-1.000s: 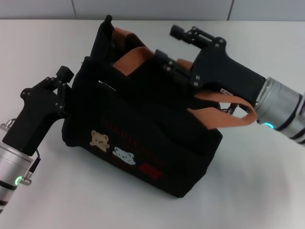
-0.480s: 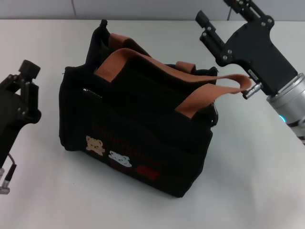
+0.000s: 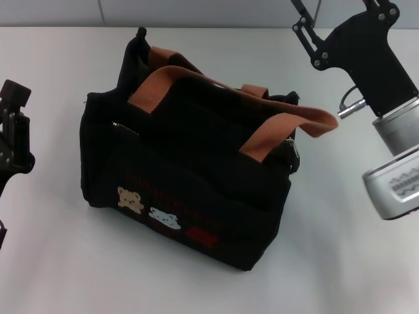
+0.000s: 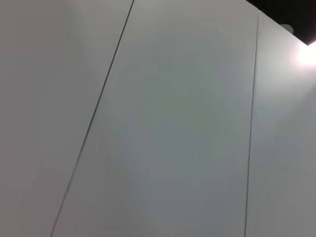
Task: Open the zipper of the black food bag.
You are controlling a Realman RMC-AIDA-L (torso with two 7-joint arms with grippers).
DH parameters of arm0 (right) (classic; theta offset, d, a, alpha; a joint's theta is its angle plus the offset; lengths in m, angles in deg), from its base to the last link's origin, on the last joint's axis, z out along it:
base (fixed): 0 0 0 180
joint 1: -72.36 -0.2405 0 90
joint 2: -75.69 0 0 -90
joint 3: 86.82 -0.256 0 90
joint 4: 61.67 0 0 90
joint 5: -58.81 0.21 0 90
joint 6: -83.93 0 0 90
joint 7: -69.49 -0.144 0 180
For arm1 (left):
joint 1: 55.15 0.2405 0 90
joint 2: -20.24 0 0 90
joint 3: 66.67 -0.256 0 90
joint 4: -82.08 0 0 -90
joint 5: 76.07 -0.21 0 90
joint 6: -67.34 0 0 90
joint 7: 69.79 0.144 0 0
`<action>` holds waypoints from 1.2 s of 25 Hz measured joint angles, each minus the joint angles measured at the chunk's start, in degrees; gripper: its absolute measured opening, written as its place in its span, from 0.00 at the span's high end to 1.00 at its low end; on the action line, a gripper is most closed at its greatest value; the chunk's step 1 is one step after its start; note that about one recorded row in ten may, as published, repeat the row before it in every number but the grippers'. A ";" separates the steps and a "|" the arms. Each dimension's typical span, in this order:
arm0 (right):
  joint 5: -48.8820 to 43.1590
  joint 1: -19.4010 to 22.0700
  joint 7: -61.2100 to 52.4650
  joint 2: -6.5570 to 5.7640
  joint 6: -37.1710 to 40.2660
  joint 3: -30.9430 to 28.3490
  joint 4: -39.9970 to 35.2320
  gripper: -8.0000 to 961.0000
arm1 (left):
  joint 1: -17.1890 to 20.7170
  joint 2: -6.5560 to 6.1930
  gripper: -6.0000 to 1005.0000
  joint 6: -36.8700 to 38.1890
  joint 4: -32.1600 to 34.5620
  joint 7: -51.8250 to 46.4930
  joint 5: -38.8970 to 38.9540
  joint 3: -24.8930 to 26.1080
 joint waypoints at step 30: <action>-14.38 3.03 -84.38 -8.61 37.47 41.81 -38.27 0.15 | 3.27 -4.48 0.51 0.86 31.82 -25.30 -24.98 -9.22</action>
